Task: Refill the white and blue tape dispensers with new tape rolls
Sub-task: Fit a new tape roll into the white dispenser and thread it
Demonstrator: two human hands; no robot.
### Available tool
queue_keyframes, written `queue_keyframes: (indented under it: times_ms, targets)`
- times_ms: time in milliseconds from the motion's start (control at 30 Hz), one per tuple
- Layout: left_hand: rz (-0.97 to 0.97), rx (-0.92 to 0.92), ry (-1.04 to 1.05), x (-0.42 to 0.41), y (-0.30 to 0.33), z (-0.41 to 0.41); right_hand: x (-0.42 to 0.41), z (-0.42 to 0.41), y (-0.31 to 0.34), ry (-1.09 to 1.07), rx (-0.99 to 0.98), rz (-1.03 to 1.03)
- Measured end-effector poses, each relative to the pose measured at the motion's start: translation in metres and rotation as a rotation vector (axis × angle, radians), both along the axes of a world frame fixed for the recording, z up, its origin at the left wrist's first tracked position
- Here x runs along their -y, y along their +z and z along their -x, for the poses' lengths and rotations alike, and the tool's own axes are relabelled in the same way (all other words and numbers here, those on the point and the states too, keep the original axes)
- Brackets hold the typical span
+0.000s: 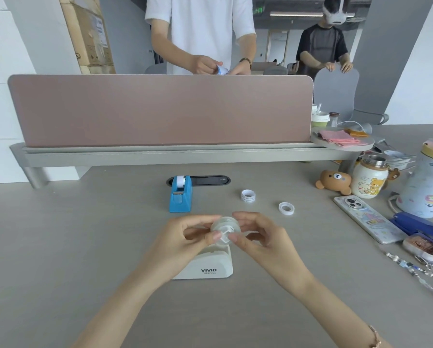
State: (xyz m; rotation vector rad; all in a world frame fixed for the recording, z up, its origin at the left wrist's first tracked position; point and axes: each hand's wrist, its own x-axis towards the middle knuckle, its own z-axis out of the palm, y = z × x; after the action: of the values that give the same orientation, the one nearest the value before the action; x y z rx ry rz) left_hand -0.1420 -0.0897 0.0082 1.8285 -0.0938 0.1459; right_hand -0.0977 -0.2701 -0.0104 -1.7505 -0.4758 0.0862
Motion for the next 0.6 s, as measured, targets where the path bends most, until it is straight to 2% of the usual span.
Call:
queue_keyframes:
  times_ms: [267,600]
  targets:
    - [0.058,0.027,0.08,-0.0005,-0.0031,-0.0032,-0.0001,0.0039,0.0043,0.039,-0.11,-0.105]
    - [0.013,0.032,0.09,-0.0017,-0.0052,-0.0037,0.0007,0.0061,0.0073,0.044,-0.144,-0.144]
